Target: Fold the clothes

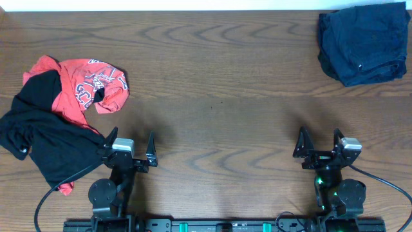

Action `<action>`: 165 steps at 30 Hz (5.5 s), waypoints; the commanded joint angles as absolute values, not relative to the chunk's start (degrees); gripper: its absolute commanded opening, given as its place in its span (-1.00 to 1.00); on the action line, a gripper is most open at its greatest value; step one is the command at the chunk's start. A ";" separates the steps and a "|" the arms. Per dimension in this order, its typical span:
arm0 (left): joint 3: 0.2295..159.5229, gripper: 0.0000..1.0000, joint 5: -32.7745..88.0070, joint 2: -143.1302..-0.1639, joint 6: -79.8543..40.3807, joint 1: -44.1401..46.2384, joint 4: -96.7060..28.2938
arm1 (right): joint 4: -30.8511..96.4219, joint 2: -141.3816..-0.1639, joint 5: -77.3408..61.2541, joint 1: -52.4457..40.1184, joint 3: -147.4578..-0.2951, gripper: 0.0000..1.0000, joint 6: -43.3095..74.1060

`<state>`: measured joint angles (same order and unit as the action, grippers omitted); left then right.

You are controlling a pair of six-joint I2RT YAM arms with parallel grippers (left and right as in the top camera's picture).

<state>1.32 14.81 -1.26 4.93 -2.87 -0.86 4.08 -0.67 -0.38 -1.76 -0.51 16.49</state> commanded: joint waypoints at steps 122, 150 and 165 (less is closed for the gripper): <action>49.56 0.96 14.72 -53.21 5.34 -2.59 -30.48 | 8.62 -43.64 -15.70 -2.31 -35.27 0.98 6.83; 77.62 0.96 16.78 -90.78 5.08 -3.99 -41.39 | 32.60 -81.38 -31.99 -2.33 -66.22 0.98 2.04; 77.62 0.96 3.27 -104.75 -2.00 -10.70 -36.97 | 32.10 -81.54 -31.16 -3.79 -66.22 0.89 2.02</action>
